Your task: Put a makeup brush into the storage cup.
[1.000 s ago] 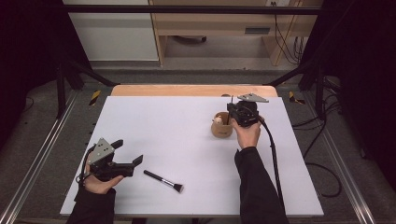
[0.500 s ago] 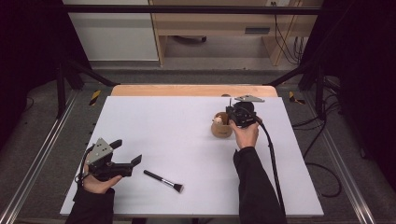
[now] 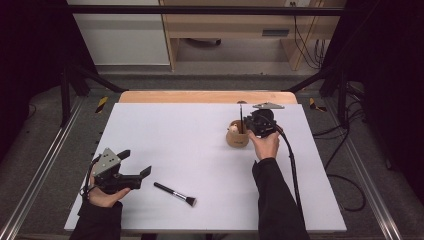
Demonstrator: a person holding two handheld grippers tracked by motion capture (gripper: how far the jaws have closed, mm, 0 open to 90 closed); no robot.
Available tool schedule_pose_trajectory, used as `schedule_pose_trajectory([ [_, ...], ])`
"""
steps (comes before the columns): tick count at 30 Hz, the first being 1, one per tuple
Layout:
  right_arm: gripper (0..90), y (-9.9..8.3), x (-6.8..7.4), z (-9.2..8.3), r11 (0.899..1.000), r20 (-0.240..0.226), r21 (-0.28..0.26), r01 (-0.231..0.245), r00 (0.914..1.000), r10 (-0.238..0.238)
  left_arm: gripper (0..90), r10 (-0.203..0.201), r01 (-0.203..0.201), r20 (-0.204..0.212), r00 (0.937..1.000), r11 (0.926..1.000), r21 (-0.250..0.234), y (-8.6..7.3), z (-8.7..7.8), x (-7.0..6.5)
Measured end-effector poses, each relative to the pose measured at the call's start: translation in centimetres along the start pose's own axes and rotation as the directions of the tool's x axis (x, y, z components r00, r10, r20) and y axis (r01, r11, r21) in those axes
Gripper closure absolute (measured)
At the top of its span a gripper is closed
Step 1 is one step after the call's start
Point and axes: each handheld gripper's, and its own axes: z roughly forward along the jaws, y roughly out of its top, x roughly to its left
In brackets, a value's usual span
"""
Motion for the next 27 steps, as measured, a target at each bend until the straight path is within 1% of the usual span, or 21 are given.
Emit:
schedule_pose_trajectory([
  [2,78.7,-0.1,-0.2,-0.5,1.0,-0.015,-0.018,-0.017,0.9997,0.017,5.9,-0.001,0.001,0.0,1.0,1.0,0.0,0.0,0.0,0.0],
  [5,75.7,-0.3,-0.2,-1.2,0.999,-0.033,-0.026,-0.019,0.9993,0.018,5.9,0.0,0.0,0.0,1.0,1.0,0.0,0.0,0.0,0.0],
  [6,74.8,-0.4,-0.3,-1.4,0.999,-0.038,-0.033,-0.011,0.9992,0.009,5.9,0.0,0.0,0.0,1.0,1.0,0.001,0.0,0.0,0.0],
  [8,73.5,-0.5,-0.2,-1.9,0.999,-0.06,-0.041,-0.01,0.9982,0.007,5.9,0.004,-0.004,0.0,1.0,1.0,0.004,0.0,0.1,-0.1],
  [10,71.9,-0.5,0.0,-2.4,0.999,-0.075,-0.053,0.012,0.9971,-0.016,5.9,0.006,-0.006,0.002,1.0,1.0,0.004,0.0,0.0,-0.1],
  [12,70.7,-0.5,0.3,-3.1,0.998,-0.101,-0.07,0.005,0.9948,-0.012,5.9,0.002,-0.002,0.003,1.0,1.0,0.003,0.0,0.0,-0.1],
  [14,68.2,-0.4,0.5,-3.6,0.996,-0.12,-0.084,0.013,0.9925,-0.023,5.9,0.002,-0.002,0.003,1.0,1.0,0.003,0.0,0.0,-0.1],
  [18,61.9,-0.4,1.0,-4.5,0.994,-0.141,-0.1,0.041,0.9884,-0.055,5.9,0.004,-0.004,0.004,1.0,1.0,0.003,0.0,0.0,-0.2],
  [20,58.4,-0.5,1.2,-5.0,0.993,-0.16,-0.111,0.047,0.985,-0.065,5.9,0.004,-0.004,0.006,1.0,1.0,0.003,0.0,0.0,-0.2],
  [23,54.8,-0.7,1.3,-5.4,0.991,-0.168,-0.117,0.062,0.9824,-0.081,5.9,0.006,-0.006,0.005,1.0,1.0,0.005,0.0,0.0,-0.1],
  [24,52.7,-0.8,1.4,-5.7,0.99,-0.176,-0.121,0.071,0.9802,-0.091,5.9,0.006,-0.006,0.005,1.0,1.0,0.005,0.0,0.0,-0.2],
  [25,51.6,-0.8,1.4,-5.8,0.99,-0.177,-0.123,0.072,0.9798,-0.093,5.9,0.006,-0.006,0.006,1.0,1.0,0.006,0.0,0.0,-0.2],
  [27,48.5,-1.0,1.5,-6.1,0.989,-0.198,-0.13,0.068,0.9758,-0.093,5.9,0.006,-0.006,0.007,1.0,1.0,0.006,0.0,0.0,-0.2],
])
